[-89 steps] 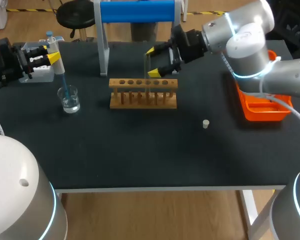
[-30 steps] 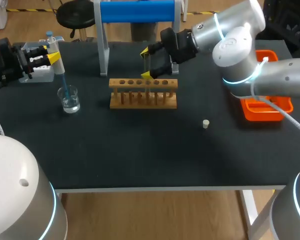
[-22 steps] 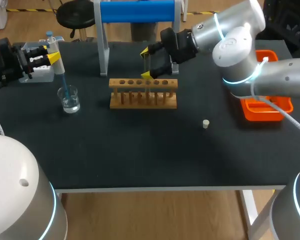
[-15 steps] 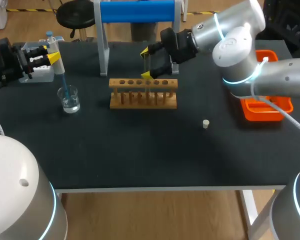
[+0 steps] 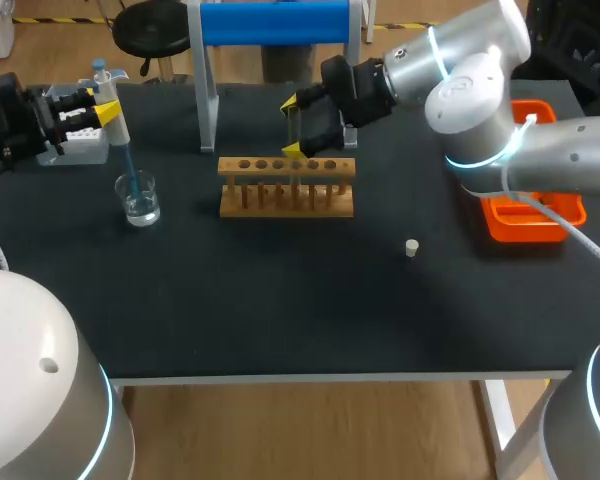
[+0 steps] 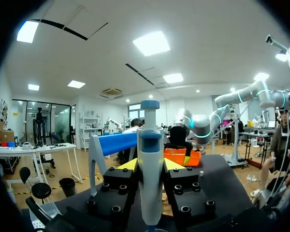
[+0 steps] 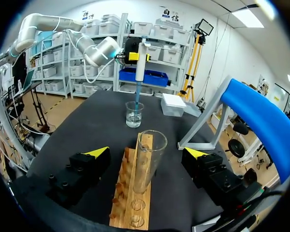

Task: Invert the test tube, pick up the pipette, mount the tip to pipette, aspirate from beaker and dispense into the tube, eject the tip, return the pipette, and cap with the stopper.

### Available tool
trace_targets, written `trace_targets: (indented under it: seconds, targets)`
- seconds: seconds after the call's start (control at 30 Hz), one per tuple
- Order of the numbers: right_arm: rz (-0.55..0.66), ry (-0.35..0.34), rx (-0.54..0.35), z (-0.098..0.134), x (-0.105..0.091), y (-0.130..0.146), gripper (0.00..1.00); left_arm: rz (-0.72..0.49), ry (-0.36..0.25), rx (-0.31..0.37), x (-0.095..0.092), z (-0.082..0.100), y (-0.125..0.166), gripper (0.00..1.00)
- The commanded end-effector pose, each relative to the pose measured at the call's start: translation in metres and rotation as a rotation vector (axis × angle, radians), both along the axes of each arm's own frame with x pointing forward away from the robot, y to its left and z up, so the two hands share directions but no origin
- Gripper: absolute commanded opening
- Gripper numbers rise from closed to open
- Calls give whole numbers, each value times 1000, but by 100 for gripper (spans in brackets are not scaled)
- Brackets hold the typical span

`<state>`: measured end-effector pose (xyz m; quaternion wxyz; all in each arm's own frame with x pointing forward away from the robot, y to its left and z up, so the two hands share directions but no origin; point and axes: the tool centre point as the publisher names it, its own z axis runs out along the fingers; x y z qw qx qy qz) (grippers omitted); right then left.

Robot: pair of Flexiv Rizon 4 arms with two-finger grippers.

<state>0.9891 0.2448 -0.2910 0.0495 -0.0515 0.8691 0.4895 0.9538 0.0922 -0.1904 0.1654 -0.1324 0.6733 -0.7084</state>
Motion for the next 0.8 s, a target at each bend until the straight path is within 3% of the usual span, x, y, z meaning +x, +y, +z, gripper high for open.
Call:
trace_targets:
  seconds: [0.03,0.4,0.8]
  targets:
    - [0,0,-2,0,0,0,100,10,10,25,-4,14,-2,0]
    - [0,0,-2,0,0,0,100,14,14,71,-9,53,-16,0]
    - [0,0,-2,0,0,0,100,-35,-1,77,-9,123,-72,0]
